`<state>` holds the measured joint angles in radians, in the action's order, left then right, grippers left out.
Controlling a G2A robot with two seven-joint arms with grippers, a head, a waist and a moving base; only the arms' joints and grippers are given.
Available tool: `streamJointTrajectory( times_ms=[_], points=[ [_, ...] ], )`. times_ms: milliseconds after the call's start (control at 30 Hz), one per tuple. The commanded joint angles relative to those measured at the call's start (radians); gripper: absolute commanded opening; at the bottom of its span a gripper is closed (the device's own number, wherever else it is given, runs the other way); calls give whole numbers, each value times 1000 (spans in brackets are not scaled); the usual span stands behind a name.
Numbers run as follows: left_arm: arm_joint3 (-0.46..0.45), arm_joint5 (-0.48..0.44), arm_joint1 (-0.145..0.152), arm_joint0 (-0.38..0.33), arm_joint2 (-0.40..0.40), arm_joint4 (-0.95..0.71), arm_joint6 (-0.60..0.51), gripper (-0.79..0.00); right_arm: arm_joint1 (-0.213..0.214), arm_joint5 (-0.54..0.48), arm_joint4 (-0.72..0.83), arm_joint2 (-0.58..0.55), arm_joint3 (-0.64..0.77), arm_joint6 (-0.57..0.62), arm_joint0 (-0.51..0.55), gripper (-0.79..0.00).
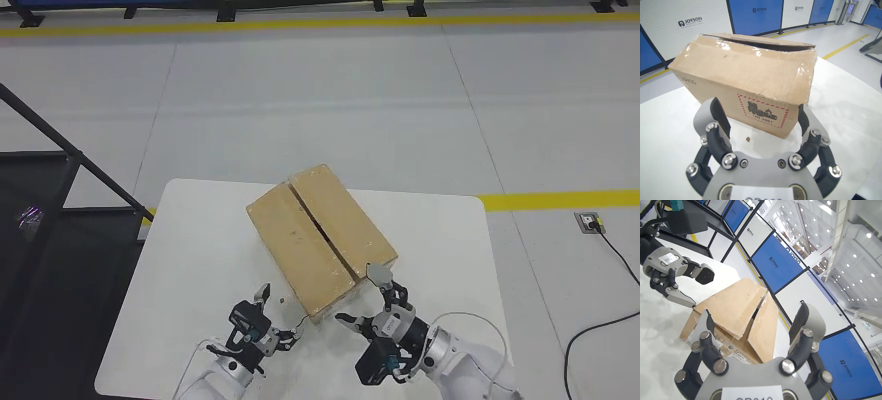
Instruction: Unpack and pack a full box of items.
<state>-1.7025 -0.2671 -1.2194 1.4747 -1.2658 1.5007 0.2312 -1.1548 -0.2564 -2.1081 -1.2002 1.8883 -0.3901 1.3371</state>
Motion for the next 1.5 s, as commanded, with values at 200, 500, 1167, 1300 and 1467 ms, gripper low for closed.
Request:
streamJointTrajectory(
  times_ms=[200, 500, 1167, 1300, 1467],
  points=[
    [42, 58, 0, 5, -41, -47, -6, 0, 6, 46, 12, -37, 18, -33, 43, 0],
    [76, 68, -10, -40, 3, -57, -45, 0, 13, 66, 12, -79, 46, -60, 93, 0],
    [94, 43, -38, -137, 160, -6, -76, 0, 30, 68, 64, -172, 66, -179, 171, 0],
    [66, 49, -29, -100, 103, -25, -41, 0, 32, 54, 75, -177, 64, -195, 159, 0],
    [14, 60, -10, -9, -42, -100, 15, 0, 32, 24, 73, -163, 71, -187, 125, 0]
  ],
)
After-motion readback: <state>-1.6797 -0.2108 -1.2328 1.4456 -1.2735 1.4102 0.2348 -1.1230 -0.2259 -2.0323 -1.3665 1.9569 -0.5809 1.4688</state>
